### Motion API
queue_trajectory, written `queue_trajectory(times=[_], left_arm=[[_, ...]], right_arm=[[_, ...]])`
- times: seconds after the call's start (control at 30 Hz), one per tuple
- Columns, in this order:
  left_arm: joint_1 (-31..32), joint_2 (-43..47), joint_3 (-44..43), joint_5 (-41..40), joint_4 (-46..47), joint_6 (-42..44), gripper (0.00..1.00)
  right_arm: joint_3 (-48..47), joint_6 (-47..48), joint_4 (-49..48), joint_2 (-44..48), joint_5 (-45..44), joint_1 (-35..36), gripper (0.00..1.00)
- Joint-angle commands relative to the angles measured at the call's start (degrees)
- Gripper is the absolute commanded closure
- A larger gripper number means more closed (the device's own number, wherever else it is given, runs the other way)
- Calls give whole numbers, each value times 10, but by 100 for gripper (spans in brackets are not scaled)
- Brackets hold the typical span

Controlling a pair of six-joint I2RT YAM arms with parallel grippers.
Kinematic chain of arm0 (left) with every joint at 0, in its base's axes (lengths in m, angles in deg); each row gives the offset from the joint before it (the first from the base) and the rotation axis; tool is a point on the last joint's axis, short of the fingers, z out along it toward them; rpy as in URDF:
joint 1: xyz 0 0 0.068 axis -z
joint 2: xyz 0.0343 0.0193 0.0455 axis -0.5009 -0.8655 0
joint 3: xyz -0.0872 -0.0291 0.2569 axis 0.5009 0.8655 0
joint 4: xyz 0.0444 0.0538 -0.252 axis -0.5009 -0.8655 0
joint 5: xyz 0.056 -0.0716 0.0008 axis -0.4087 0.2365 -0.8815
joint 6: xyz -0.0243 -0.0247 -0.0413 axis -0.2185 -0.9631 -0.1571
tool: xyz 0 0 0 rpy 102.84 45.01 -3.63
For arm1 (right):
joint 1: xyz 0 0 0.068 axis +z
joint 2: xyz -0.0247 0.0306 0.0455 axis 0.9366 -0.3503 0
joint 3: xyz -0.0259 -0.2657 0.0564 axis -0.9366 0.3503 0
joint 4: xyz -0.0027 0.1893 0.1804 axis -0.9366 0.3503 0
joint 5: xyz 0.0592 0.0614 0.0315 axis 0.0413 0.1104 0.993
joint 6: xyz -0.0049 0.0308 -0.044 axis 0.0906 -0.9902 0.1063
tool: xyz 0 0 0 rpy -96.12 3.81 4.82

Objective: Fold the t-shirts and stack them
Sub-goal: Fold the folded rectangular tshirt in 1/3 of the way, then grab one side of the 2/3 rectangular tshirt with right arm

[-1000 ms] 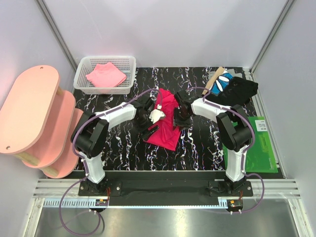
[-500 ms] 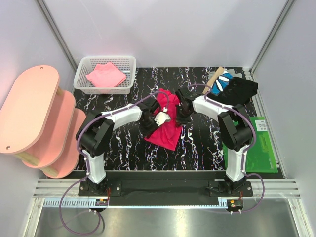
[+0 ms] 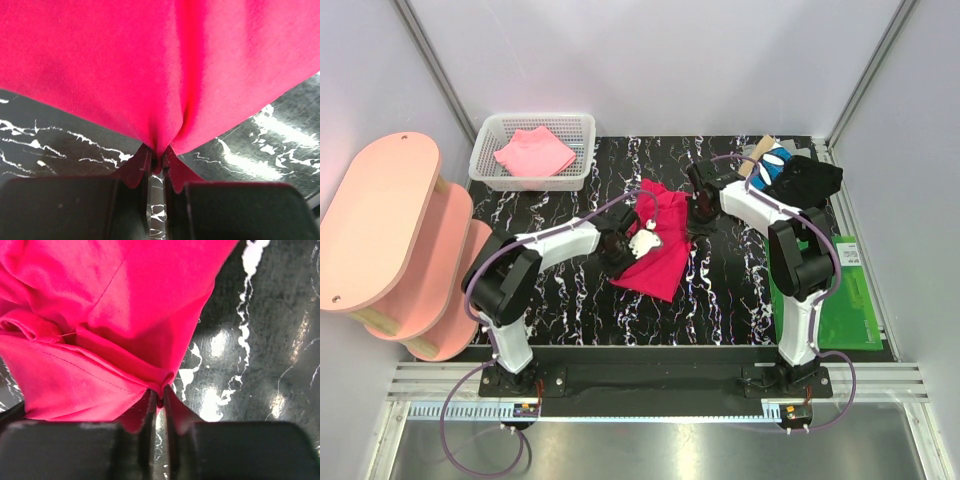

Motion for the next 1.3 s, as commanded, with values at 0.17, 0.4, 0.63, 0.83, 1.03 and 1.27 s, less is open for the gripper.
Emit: queue_trajectory(times=[0.17, 0.4, 0.63, 0.83, 1.03, 1.27], left_arm=[[-7, 19, 42, -49, -16, 17, 87], [-8, 51, 35, -42, -27, 14, 77], [-10, 82, 49, -26, -34, 7, 41], [-52, 135, 59, -16, -37, 2, 20], [-206, 216, 39, 21, -55, 10, 18], [-306, 242, 22, 25, -77, -8, 16]], right_arm=[[-37, 18, 37, -28, -25, -2, 28], [20, -4, 66, 110, -106, 17, 28], [135, -32, 37, 207, -8, 155, 30], [146, 31, -6, 163, -88, 291, 29], [101, 117, -17, 131, -249, 365, 15], [81, 182, -43, 43, -452, 469, 13]])
